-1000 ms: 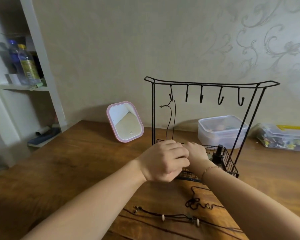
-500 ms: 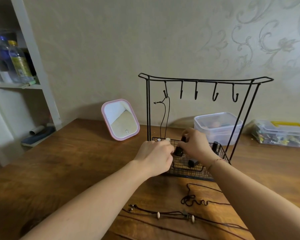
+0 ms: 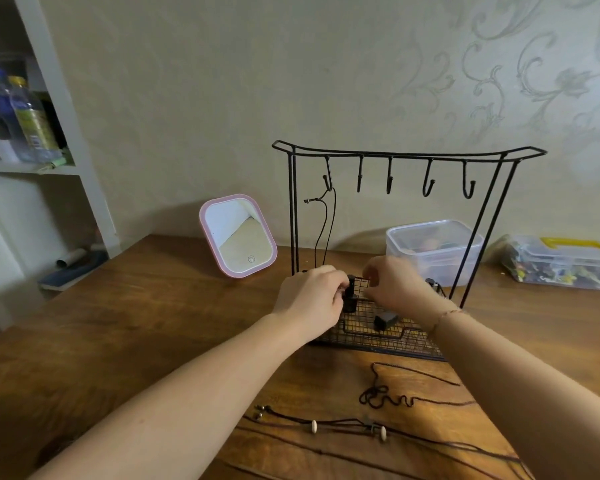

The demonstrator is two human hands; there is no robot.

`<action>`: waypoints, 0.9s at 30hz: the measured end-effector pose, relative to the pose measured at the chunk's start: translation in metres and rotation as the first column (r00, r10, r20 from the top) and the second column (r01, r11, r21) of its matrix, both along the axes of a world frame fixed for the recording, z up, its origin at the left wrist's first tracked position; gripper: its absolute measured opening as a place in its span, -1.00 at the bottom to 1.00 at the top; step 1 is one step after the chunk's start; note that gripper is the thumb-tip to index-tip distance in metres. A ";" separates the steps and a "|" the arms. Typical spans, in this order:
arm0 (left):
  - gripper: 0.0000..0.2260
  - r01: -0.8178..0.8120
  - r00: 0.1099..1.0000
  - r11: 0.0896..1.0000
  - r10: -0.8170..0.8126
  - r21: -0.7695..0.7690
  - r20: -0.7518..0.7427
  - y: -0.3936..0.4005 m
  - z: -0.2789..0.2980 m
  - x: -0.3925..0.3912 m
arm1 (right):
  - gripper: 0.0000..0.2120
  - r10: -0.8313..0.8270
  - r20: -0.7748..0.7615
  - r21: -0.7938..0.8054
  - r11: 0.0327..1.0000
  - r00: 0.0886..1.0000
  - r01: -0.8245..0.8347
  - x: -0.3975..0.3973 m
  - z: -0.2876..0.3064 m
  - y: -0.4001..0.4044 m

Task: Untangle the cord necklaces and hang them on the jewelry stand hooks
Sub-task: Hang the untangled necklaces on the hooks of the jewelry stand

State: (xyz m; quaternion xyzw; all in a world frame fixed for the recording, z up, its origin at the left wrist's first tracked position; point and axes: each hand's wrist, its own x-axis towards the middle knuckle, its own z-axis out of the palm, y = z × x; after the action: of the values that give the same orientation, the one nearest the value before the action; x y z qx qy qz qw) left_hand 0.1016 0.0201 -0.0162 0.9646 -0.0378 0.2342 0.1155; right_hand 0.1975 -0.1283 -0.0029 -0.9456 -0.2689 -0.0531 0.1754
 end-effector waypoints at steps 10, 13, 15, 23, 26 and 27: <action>-0.63 -0.123 0.985 0.944 0.154 0.308 -0.079 -0.007 0.003 0.025 | -0.65 0.321 0.032 -0.554 0.794 0.946 -0.251 0.000 0.000 -0.028; -0.72 -0.123 0.984 0.939 0.158 0.321 -0.086 -0.008 0.005 0.028 | -0.69 0.209 0.034 -0.299 0.935 0.977 -0.190 0.004 -0.001 -0.026; -0.74 -0.127 0.982 0.940 0.165 0.318 -0.096 -0.008 0.006 0.030 | -0.68 0.130 -0.001 -0.034 0.991 0.991 -0.130 0.006 -0.001 -0.024; -0.52 -0.144 0.983 0.959 0.167 0.243 -0.078 -0.006 -0.001 0.040 | -0.57 0.054 -0.056 0.179 0.983 0.997 -0.044 -0.001 -0.010 -0.015; -0.41 -0.156 0.978 0.962 0.182 0.222 -0.103 -0.007 -0.001 0.042 | -0.49 0.061 -0.056 0.133 0.990 0.997 -0.053 -0.005 -0.009 -0.012; -0.37 -0.155 0.977 0.963 0.183 0.221 -0.114 -0.007 -0.001 0.042 | -0.47 0.066 -0.064 0.110 0.992 0.996 -0.058 -0.006 -0.010 -0.010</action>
State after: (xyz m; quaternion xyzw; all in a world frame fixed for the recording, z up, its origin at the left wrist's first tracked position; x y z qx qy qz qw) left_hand 0.1435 0.0128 -0.0173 0.9845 0.0278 0.1730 -0.0056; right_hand 0.1916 -0.1387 -0.0130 -0.9271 -0.2888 -0.0301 0.2369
